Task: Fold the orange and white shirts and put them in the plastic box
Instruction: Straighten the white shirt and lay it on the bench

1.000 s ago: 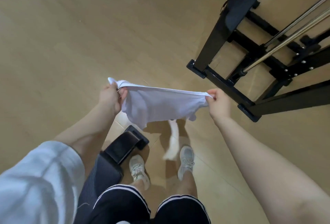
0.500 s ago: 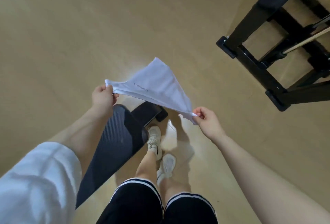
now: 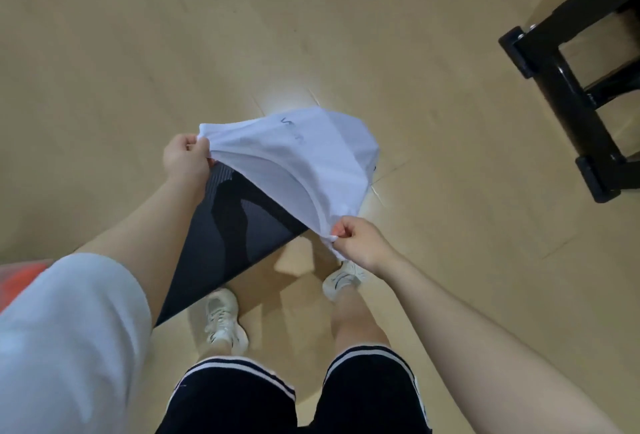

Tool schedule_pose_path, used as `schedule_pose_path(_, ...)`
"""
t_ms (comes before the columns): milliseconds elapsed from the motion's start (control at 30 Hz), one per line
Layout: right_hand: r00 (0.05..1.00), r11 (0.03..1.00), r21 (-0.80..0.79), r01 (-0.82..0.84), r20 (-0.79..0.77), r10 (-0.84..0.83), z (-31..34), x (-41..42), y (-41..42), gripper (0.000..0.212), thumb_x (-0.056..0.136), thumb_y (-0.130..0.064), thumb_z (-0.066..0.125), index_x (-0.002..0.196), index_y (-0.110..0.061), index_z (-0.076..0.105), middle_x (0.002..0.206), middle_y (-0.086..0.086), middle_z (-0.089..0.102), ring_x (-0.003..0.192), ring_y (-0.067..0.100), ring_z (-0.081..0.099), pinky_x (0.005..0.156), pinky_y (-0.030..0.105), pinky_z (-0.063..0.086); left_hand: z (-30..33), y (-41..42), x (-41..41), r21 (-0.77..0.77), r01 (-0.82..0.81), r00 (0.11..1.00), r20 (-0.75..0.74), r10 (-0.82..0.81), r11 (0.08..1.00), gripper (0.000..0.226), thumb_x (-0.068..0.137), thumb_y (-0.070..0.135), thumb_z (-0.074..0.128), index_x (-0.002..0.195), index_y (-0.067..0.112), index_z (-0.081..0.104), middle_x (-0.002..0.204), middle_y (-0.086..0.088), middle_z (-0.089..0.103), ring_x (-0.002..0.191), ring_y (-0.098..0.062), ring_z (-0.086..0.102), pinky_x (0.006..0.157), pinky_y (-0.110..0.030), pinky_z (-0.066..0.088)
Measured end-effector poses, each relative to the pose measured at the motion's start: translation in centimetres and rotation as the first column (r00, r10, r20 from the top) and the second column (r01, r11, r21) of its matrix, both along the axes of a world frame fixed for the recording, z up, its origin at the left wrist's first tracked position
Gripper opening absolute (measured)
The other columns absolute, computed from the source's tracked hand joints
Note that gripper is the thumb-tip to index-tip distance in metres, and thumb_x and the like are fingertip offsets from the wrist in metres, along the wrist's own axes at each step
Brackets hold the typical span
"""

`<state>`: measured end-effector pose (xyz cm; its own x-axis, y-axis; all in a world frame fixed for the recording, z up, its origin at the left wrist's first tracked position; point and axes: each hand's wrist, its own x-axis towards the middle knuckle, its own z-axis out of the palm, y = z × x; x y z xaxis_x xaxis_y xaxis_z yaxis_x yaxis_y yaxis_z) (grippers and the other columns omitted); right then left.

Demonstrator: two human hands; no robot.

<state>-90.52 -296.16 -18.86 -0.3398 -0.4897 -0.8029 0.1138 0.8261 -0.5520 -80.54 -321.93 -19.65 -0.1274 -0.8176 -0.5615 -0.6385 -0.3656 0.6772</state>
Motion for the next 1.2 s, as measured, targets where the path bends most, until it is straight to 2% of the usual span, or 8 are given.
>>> schedule_pose_path(367, 0.994, 0.992, 0.076, -0.098, 0.047, 0.094, -2.7, 22.7, -9.1, 0.021, 0.078, -0.013, 0.053, 0.061, -0.024, 0.047, 0.06, -0.009, 0.051, 0.06, 0.011, 0.048, 0.06, 0.023, 0.038, -1.9, -8.4, 19.1, 0.044, -0.012, 0.996, 0.087, 0.008, 0.999, 0.022, 0.089, 0.016, 0.04, 0.068, 0.023, 0.039, 0.069, 0.0, 0.053, 0.056, -0.012, 0.054, 0.054, -0.024, 0.041)
schedule_pose_path(533, 0.968, 0.97, 0.069, -0.235, 0.102, 0.228, -3.2, 30.8, -11.7, 0.02, 0.082, -0.014, 0.053, 0.068, -0.028, 0.048, 0.07, -0.011, 0.053, 0.068, 0.009, 0.05, 0.061, 0.021, 0.038, -1.7, -10.1, 24.8, 0.104, -0.165, 0.98, 0.126, 0.152, 0.981, 0.022, 0.089, 0.014, 0.037, 0.069, 0.021, 0.035, 0.097, -0.008, 0.058, 0.08, -0.023, 0.061, 0.055, -0.023, 0.039)
schedule_pose_path(700, 0.936, 0.984, 0.002, -0.177, 0.31, 0.168, -3.5, 35.0, -12.5, 0.017, 0.083, -0.001, 0.051, 0.077, -0.016, 0.053, 0.068, -0.003, 0.056, 0.062, 0.005, 0.051, 0.062, 0.012, 0.043, -3.4, -11.2, 28.9, 0.053, -0.153, 0.966, 0.22, 0.138, 0.987, 0.03, 0.089, 0.008, 0.035, 0.062, 0.019, 0.031, 0.077, -0.004, 0.049, 0.081, -0.022, 0.055, 0.058, -0.027, 0.046)
schedule_pose_path(767, 0.902, 0.979, -0.02, -0.202, 0.385, 0.194, -3.9, 35.8, -12.3, 0.019, 0.083, 0.002, 0.052, 0.09, -0.014, 0.06, 0.084, 0.004, 0.063, 0.078, 0.009, 0.057, 0.082, 0.02, 0.048, -3.7, -11.1, 29.9, 0.099, -0.142, 0.969, 0.218, 0.118, 0.985, 0.023, 0.092, 0.009, 0.037, 0.074, 0.017, 0.046, 0.073, 0.001, 0.047, 0.085, -0.022, 0.052, 0.08, -0.033, 0.055)
schedule_pose_path(867, 0.911, 0.976, 0.015, -0.216, 0.364, 0.196, -4.2, 36.2, -11.3, 0.035, 0.089, 0.0, 0.051, 0.121, -0.011, 0.058, 0.121, 0.009, 0.06, 0.104, 0.011, 0.053, 0.1, 0.022, 0.04, -3.5, -9.7, 30.1, 0.064, -0.14, 0.947, 0.302, 0.114, 0.988, 0.027, 0.091, 0.009, 0.039, 0.117, 0.006, 0.047, 0.115, -0.005, 0.056, 0.099, -0.022, 0.052, 0.092, -0.031, 0.047)
schedule_pose_path(967, 0.969, 0.994, 0.085, -0.067, 0.244, 0.045, -3.5, 34.5, -9.8, 0.032, 0.091, -0.004, 0.048, 0.123, -0.006, 0.055, 0.115, 0.009, 0.059, 0.096, 0.014, 0.051, 0.075, 0.012, 0.044, -2.5, -6.8, 29.2, 0.033, -0.046, 0.951, 0.307, 0.034, 0.998, 0.04, 0.09, 0.01, 0.041, 0.13, 0.003, 0.035, 0.14, -0.014, 0.037, 0.118, -0.029, 0.047, 0.094, -0.035, 0.04)
schedule_pose_path(1067, 0.985, 0.991, 0.124, 0.058, 0.153, -0.076, -2.5, 30.5, -7.3, 0.019, 0.091, -0.006, 0.048, 0.107, -0.01, 0.058, 0.093, 0.004, 0.059, 0.073, 0.013, 0.052, 0.06, 0.015, 0.038, -2.3, -3.2, 28.1, 0.134, 0.116, 0.97, 0.199, -0.141, 0.984, 0.039, 0.089, 0.016, 0.043, 0.127, 0.007, 0.042, 0.132, -0.016, 0.046, 0.11, -0.034, 0.055, 0.091, -0.04, 0.046)
schedule_pose_path(1200, 0.989, 0.98, 0.169, 0.103, 0.088, -0.119, -2.4, 25.4, -4.5, 0.015, 0.091, -0.006, 0.045, 0.098, -0.012, 0.057, 0.08, 0.0, 0.058, 0.065, 0.012, 0.052, 0.06, 0.02, 0.039, -2.3, 1.4, 26.5, 0.262, 0.147, 0.981, 0.082, -0.174, 0.954, 0.015, 0.09, 0.015, 0.041, 0.081, 0.024, 0.049, 0.096, -0.003, 0.054, 0.096, -0.028, 0.059, 0.087, -0.037, 0.048)
